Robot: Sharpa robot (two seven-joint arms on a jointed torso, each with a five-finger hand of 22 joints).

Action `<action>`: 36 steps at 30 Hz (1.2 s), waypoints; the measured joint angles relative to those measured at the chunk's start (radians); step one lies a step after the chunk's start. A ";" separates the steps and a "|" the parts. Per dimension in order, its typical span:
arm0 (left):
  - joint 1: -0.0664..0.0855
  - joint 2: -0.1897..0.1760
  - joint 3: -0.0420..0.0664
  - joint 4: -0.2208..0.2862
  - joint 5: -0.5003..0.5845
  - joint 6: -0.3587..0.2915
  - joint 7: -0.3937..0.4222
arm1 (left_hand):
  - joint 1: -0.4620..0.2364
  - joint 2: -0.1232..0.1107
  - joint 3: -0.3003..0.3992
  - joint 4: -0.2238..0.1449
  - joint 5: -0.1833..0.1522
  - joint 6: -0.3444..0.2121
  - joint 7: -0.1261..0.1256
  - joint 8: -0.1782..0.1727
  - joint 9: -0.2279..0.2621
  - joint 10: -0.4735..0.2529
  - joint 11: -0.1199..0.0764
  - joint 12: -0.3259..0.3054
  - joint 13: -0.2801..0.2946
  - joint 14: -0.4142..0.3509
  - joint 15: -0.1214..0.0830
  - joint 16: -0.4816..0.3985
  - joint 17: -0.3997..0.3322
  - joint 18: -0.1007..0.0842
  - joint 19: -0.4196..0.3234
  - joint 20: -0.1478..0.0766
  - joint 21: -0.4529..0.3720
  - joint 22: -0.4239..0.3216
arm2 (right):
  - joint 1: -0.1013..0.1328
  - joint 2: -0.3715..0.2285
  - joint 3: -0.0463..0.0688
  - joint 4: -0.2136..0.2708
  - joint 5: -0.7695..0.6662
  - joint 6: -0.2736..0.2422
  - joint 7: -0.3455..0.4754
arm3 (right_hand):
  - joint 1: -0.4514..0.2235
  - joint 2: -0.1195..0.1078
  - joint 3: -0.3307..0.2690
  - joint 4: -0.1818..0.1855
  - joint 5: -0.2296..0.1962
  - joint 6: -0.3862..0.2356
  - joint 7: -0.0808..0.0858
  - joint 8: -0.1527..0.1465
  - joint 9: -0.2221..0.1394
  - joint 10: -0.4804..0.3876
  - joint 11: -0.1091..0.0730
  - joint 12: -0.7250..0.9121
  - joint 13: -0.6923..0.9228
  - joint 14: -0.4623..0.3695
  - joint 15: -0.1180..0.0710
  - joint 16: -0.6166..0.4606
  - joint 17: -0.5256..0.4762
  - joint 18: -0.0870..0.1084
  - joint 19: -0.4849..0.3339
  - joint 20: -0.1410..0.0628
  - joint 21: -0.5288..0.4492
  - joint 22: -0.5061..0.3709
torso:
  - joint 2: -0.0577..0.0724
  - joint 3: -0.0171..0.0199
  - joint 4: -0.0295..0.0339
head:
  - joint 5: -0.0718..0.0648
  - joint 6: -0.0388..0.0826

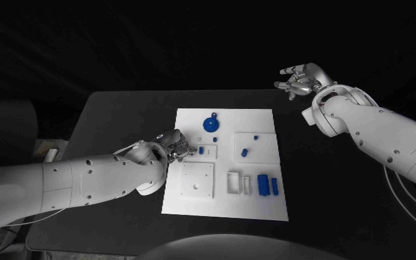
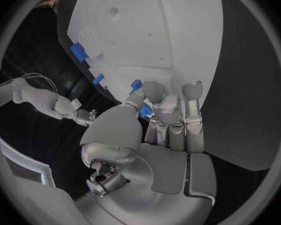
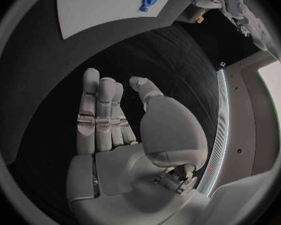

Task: Assemble the parts on the task board

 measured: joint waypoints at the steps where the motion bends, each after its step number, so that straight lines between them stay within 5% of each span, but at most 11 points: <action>1: 0.000 0.000 0.000 -0.001 0.000 0.001 0.000 | 0.000 0.000 0.000 0.000 0.000 0.000 0.000 0.000 0.001 -0.001 -0.001 0.000 0.000 0.000 0.000 0.000 0.000 0.000 0.000 0.000 0.000 0.000 | 0.000 0.000 0.000 0.000 0.000 0.000 0.000 | 0.000 0.000 0.000 0.000 0.000 0.000 0.000 0.000 0.000 0.000 0.000 0.000 0.000 0.000 0.000 0.000 0.000 0.000 0.000 0.000 0.000 0.000 | 0.000 0.0001 0.0000 | 0.000 0.000; 36: -0.003 -0.008 -0.001 -0.004 -0.011 -0.037 0.035 | 0.006 -0.006 -0.004 0.009 -0.004 0.000 0.000 0.004 -0.005 -0.002 -0.001 0.000 0.002 0.004 -0.004 0.007 0.000 0.000 0.000 0.000 0.012 0.000 | -0.004 -0.002 0.000 0.001 0.000 0.001 0.000 | 0.000 0.000 0.000 0.000 0.000 0.000 0.000 0.000 0.000 0.000 0.000 0.005 0.000 0.003 -0.003 0.000 0.001 0.000 0.000 0.000 0.000 0.000 | -0.001 0.0004 0.0006 | -0.001 0.002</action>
